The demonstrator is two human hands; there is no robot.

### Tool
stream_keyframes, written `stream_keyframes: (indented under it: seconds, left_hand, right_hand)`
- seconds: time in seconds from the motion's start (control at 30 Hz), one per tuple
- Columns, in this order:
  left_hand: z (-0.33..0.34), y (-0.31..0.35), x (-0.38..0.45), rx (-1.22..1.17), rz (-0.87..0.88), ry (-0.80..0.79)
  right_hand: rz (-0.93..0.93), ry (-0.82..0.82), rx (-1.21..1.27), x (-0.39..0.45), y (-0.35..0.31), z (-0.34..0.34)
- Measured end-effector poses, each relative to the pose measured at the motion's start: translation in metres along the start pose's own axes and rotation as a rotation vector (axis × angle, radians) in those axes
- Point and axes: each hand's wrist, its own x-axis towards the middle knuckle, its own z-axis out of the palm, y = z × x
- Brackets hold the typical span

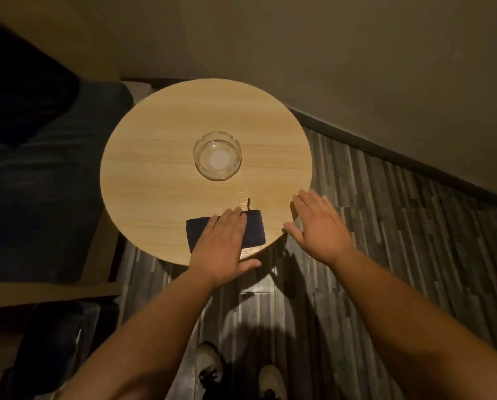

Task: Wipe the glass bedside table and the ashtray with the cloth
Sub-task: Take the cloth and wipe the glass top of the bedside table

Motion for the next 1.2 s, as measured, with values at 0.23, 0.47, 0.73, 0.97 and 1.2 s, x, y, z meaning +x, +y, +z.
stream_keyframes:
  seconds: [0.23,0.47,0.73,0.97,1.2]
  left_hand:
    - [0.007,0.007,-0.034,-0.041,0.032,0.087]
    - [-0.017,0.003,-0.076,-0.224,-0.100,0.089]
    - [-0.049,-0.028,-0.175,-0.454,-0.477,0.119]
    - [-0.045,-0.078,-0.288,-0.446,-0.768,0.124]
    - [-0.029,-0.110,-0.407,-0.368,-1.085,0.232]
  right_hand:
    - [-0.057,-0.003,0.031,-0.005,-0.003,-0.009]
    - [-0.146,-0.026,0.003,-0.004,-0.033,-0.031]
    - [-0.374,-0.065,-0.019,-0.001,-0.138,-0.050]
    - [-0.650,-0.116,-0.024,-0.013,-0.269,-0.049]
    - [-0.909,-0.136,-0.123,-0.041,-0.409,-0.030]
